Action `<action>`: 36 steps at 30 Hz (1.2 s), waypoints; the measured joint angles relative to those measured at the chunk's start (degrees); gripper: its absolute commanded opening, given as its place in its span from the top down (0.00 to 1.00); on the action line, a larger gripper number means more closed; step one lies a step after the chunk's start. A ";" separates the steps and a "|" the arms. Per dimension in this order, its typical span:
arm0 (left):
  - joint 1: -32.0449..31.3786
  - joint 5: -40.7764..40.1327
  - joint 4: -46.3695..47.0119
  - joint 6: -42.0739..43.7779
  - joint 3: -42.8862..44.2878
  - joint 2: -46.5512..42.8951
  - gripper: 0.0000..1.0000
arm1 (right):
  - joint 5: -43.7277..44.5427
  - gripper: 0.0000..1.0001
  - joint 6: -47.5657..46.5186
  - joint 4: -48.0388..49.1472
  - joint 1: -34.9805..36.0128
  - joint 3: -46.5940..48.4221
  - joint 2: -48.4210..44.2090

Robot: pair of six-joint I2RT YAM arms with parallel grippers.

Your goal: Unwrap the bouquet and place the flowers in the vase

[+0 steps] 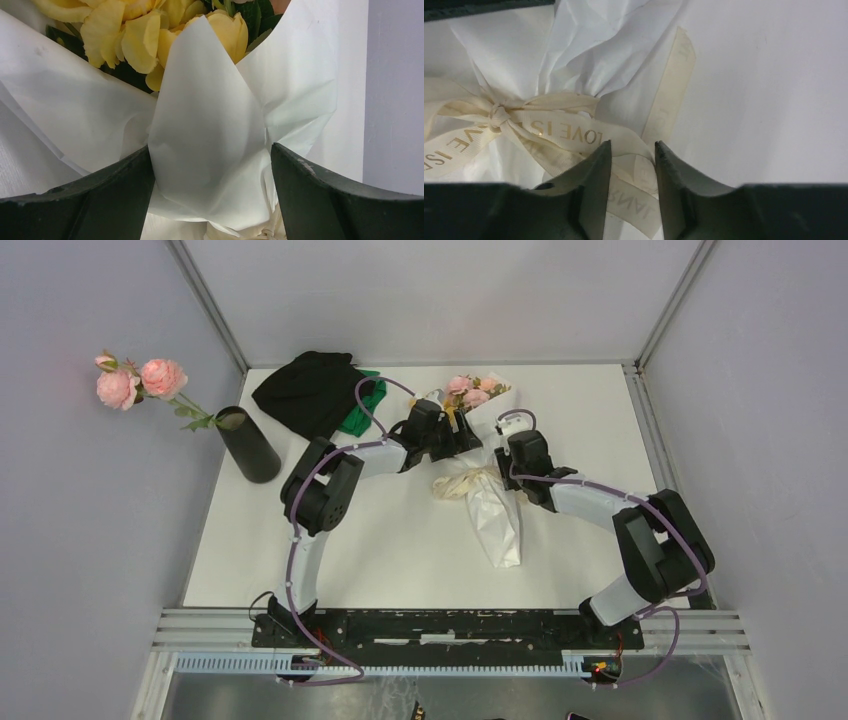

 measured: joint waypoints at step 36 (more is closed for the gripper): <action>2.60 2.40 0.02 -0.02 -0.74 -0.33 0.11 | 7.63 1.00 3.41 -10.69 -9.25 2.25 -29.38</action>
